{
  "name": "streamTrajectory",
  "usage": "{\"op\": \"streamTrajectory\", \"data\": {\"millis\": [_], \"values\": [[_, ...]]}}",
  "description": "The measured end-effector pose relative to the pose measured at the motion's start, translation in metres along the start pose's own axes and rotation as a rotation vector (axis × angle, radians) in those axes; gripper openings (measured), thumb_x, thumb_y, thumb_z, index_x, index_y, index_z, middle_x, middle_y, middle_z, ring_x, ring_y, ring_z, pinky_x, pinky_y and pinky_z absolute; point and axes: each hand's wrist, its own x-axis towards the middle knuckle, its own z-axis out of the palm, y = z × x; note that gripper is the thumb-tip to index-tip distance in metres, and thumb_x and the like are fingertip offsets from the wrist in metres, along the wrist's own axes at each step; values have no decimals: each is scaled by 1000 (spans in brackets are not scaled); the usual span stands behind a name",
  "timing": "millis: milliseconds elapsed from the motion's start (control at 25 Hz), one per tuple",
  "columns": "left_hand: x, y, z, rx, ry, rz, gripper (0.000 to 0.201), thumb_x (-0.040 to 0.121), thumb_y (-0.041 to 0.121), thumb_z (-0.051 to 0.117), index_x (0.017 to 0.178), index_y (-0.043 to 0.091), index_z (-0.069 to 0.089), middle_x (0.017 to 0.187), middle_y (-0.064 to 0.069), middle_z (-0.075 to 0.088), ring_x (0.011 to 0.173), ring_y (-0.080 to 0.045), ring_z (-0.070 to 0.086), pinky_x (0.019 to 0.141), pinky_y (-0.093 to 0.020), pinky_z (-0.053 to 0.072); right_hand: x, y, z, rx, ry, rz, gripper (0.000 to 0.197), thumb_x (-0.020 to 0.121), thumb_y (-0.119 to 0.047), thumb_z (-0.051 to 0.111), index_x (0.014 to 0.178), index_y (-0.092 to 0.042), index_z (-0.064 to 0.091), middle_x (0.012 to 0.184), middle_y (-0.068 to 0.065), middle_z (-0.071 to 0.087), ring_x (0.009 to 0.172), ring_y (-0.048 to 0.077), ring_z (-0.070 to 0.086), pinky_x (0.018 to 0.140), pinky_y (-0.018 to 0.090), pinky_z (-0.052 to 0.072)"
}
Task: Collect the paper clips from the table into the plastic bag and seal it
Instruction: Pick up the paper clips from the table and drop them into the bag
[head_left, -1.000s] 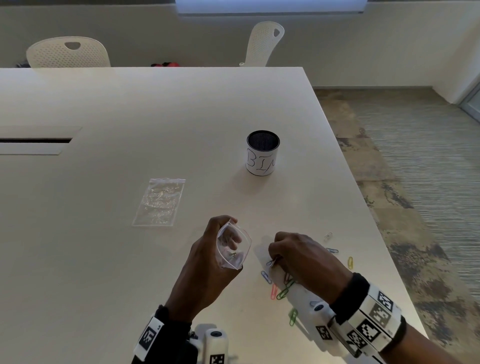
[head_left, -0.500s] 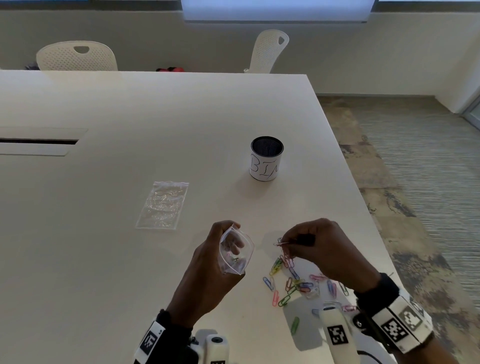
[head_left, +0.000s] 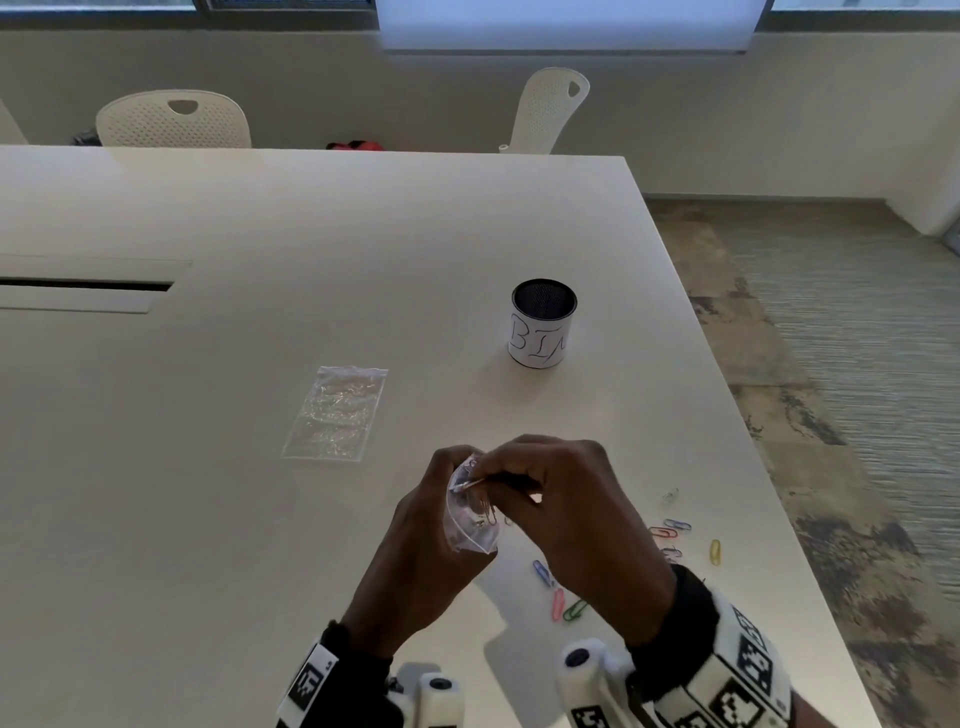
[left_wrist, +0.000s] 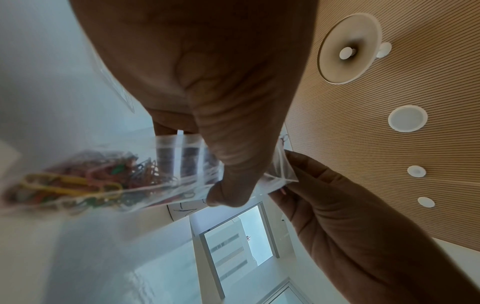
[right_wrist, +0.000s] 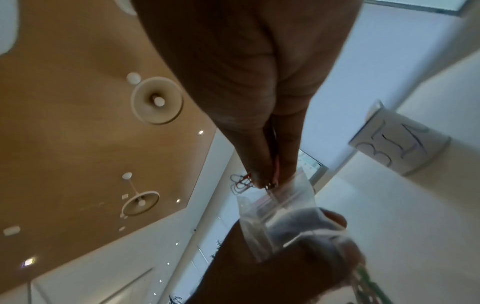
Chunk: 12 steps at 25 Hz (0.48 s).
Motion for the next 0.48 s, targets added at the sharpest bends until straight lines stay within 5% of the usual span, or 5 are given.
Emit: {"op": "streamTrajectory", "data": {"millis": [120,240,480], "values": [[0,0,1,-13,-4,-12,62,80,0,81,124,28,48,98,15,68,88,2,70,65,-5,51,1,-2,0,-83,-71,-25,17,93,-13,73,107,-21,80,98,-3,79,76,-12,65,78,9,56],[0,-1,1,-13,-6,-27,60,80,2,81,125,27,49,99,10,71,88,-3,70,65,-6,51,4,-5,-5,-122,-110,-2,16,95,-12,71,105,-21,80,96,-2,79,81,5,73,76,22,59],[0,-2,1,2,-8,-10,58,82,5,80,127,26,50,102,7,71,91,-6,68,67,-8,52,5,-5,-15,-157,-146,-26,12,95,-9,72,100,-15,81,92,1,80,78,7,74,71,27,61]]}}
